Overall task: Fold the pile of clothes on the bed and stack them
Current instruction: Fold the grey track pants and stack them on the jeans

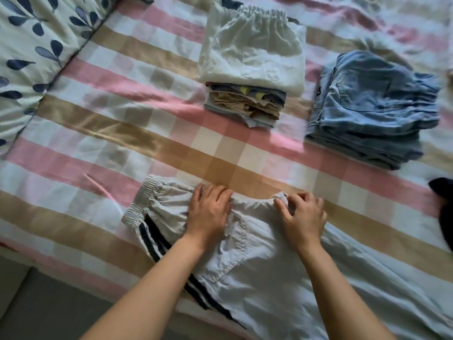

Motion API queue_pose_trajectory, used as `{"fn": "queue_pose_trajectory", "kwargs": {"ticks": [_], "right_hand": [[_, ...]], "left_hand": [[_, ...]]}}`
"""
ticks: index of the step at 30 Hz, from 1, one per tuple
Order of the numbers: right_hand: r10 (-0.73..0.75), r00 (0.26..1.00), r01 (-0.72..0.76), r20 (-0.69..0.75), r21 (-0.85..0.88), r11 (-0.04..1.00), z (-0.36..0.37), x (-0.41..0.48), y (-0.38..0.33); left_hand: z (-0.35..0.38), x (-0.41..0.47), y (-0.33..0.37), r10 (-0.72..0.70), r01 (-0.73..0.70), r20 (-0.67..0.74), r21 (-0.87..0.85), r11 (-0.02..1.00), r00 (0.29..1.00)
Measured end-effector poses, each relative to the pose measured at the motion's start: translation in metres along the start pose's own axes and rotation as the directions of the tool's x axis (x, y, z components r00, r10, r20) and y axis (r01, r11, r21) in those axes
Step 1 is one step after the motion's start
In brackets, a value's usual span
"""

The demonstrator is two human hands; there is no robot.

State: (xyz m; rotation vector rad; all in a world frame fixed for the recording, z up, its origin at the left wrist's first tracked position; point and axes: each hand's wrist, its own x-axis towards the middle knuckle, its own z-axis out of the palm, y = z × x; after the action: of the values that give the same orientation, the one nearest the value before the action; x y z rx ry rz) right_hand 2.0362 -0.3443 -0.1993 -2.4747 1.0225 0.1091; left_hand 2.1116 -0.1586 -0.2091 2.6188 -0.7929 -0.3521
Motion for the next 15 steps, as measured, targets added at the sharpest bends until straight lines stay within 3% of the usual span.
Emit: {"fn": "queue_pose_trajectory", "kwargs": {"ticks": [2, 5, 10, 13, 15], "right_hand": [[-0.013, 0.999, 0.015, -0.037, 0.072, 0.997, 0.001, 0.008, 0.002], [0.097, 0.991, -0.083, -0.088, 0.146, 0.986, 0.0, 0.026, 0.002], [0.122, 0.992, -0.122, -0.021, 0.036, 0.992, 0.004, 0.036, -0.002], [0.052, 0.998, -0.051, -0.02, 0.073, 0.996, -0.002, 0.026, -0.002], [0.004, 0.999, -0.004, 0.054, 0.005, 1.0, -0.002, 0.021, -0.001]], "left_hand": [[0.007, -0.002, -0.005, -0.017, 0.016, 0.031, 0.054, 0.998, 0.999], [0.014, -0.004, -0.017, -0.072, 0.056, 0.085, 0.173, 0.983, 0.994], [0.021, -0.005, -0.025, -0.113, 0.089, 0.11, 0.2, 0.976, 0.987], [-0.004, -0.004, -0.026, -0.083, 0.093, -0.077, 0.129, 0.987, 0.994], [-0.024, -0.006, -0.044, -0.189, 0.228, -0.271, 0.12, 0.966, 0.944]]}}
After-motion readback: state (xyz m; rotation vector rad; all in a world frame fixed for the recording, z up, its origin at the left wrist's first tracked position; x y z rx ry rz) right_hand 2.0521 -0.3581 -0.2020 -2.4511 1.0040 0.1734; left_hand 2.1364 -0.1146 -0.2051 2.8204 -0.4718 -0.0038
